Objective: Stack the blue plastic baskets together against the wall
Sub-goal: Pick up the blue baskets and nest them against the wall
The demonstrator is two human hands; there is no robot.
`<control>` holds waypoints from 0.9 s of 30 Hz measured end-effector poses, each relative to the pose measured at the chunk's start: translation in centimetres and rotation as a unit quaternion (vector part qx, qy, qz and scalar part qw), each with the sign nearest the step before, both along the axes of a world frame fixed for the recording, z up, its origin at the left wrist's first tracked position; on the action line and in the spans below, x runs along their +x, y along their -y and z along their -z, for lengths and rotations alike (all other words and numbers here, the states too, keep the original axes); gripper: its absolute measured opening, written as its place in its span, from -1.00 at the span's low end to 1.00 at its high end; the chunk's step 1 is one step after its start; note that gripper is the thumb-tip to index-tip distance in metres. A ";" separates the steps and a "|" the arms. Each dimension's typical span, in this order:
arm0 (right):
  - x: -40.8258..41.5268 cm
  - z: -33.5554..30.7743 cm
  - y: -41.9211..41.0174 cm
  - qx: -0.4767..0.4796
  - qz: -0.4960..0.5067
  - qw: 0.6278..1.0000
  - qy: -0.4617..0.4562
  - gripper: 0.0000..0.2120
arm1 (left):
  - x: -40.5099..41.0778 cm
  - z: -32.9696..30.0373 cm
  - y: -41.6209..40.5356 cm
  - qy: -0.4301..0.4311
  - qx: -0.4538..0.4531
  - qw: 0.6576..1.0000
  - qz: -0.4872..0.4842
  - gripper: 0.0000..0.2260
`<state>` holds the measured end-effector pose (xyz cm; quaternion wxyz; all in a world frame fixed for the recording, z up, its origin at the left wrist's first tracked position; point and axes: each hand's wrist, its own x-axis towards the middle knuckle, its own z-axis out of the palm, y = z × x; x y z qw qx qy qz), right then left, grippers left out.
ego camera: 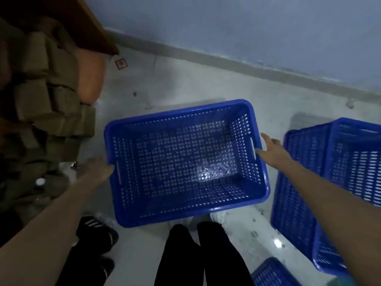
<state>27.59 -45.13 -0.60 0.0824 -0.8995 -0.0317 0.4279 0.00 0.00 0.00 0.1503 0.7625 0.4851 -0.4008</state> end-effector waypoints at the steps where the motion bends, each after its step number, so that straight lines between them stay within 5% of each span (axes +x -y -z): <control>1: 0.0 1.8 0.4 0.015 0.040 0.999 -0.003 -0.32 | -0.1 1.4 0.1 0.009 0.005 1.000 -0.018 -0.64; 3: -0.1 5.1 1.1 0.014 0.096 0.995 0.000 -0.28 | -0.8 4.5 0.2 0.026 -0.010 0.994 -0.102 -0.61; 7: -0.5 10.0 1.5 0.023 0.162 0.987 0.006 -0.36 | -4.1 10.5 -0.7 0.000 -0.093 0.970 -0.226 -0.14; 12: -0.5 12.4 1.4 0.082 0.264 0.960 0.037 -0.71 | -4.8 11.5 0.2 0.060 -0.084 0.961 -0.259 -0.51; 16: 0.7 11.1 2.5 0.135 0.297 0.943 0.064 -0.93 | -2.8 8.9 -0.2 0.105 -0.032 0.959 -0.263 -0.50; 22: 4.1 4.9 5.5 0.157 0.343 0.924 0.068 -0.68 | 4.8 2.4 -0.8 0.142 -0.034 0.964 -0.221 -0.58; 27: 7.9 0.1 7.3 0.168 0.385 0.903 0.092 -0.67 | 12.2 -2.0 -0.3 0.166 -0.029 0.974 -0.149 -0.58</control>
